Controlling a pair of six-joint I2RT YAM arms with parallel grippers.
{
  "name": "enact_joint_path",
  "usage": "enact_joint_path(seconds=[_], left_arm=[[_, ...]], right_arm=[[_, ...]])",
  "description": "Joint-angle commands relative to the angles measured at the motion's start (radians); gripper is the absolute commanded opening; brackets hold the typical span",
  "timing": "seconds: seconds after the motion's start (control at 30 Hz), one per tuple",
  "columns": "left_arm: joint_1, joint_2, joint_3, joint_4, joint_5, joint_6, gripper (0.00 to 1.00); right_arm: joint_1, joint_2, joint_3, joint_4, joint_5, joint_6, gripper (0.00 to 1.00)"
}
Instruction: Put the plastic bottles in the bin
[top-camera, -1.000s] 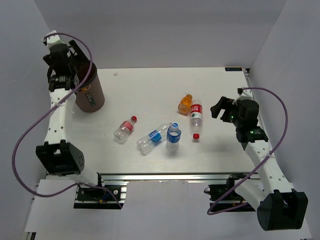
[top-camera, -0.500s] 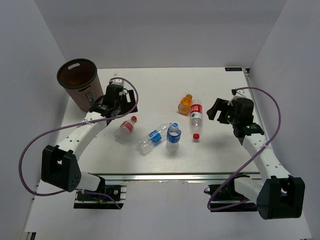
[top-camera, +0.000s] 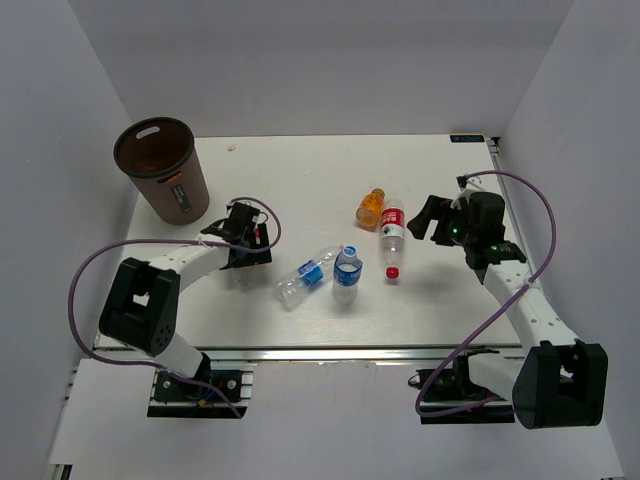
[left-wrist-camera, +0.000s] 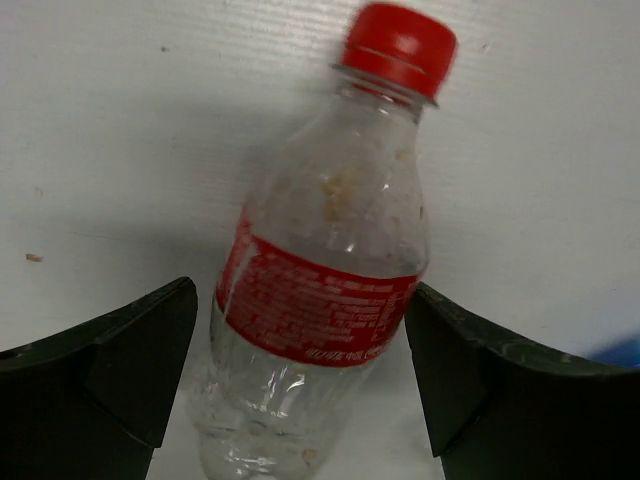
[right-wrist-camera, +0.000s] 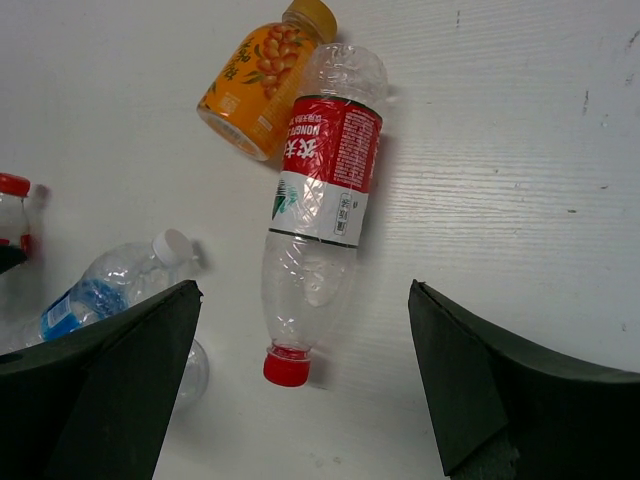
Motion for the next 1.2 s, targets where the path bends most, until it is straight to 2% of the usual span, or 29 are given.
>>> enact_joint_path(seconds=[0.0,0.07,0.13,0.23,0.4,0.47,0.53,0.67,0.77,0.83,0.93,1.03,1.1,1.13,1.17], left_arm=[[-0.004,0.017,-0.016,0.065,0.027,0.025,0.92],[-0.004,0.028,-0.019,0.083,0.035,0.030,0.79],[-0.004,0.032,-0.002,0.085,0.015,0.030,0.59],[-0.004,0.019,0.056,0.058,-0.021,0.033,0.42],[-0.004,-0.004,0.243,-0.031,-0.174,0.061,0.34],[-0.004,-0.027,0.357,-0.027,-0.256,0.117,0.31],[0.010,-0.043,0.457,0.016,-0.348,0.180,0.31],[0.125,-0.055,0.640,0.065,-0.342,0.254,0.30],[0.252,-0.050,0.722,0.136,-0.319,0.263,0.35],[0.323,-0.024,0.751,0.163,-0.287,0.283,0.35],[0.349,0.019,0.759,0.215,-0.282,0.329,0.40],[0.366,0.089,0.805,0.202,-0.294,0.344,0.40],[0.371,0.124,0.832,0.205,-0.337,0.349,0.42],[0.404,0.161,0.842,0.206,-0.342,0.345,0.52],[0.412,0.180,0.855,0.202,-0.334,0.344,0.54]], right_arm=[[-0.002,-0.010,0.037,0.021,-0.037,-0.012,0.89],[-0.002,-0.015,0.036,0.021,-0.038,-0.009,0.89],[-0.002,-0.016,0.036,0.019,-0.043,-0.007,0.89],[-0.002,-0.023,0.033,0.022,-0.052,-0.007,0.89],[-0.002,-0.035,0.028,0.033,-0.066,-0.010,0.89],[-0.002,-0.041,0.022,0.057,-0.077,-0.015,0.89],[-0.002,-0.046,0.008,0.079,-0.107,-0.020,0.89],[0.000,-0.064,0.002,0.102,-0.126,-0.035,0.89],[-0.002,-0.070,-0.003,0.103,-0.111,-0.038,0.89],[-0.002,-0.069,-0.001,0.094,-0.103,-0.041,0.89],[0.000,-0.064,0.008,0.084,-0.095,-0.046,0.89],[-0.002,-0.069,0.010,0.080,-0.107,-0.055,0.89],[-0.002,-0.073,0.013,0.079,-0.204,-0.082,0.89],[0.001,-0.081,0.014,0.090,-0.269,-0.125,0.89],[0.013,-0.092,0.008,0.102,-0.358,-0.141,0.89]])
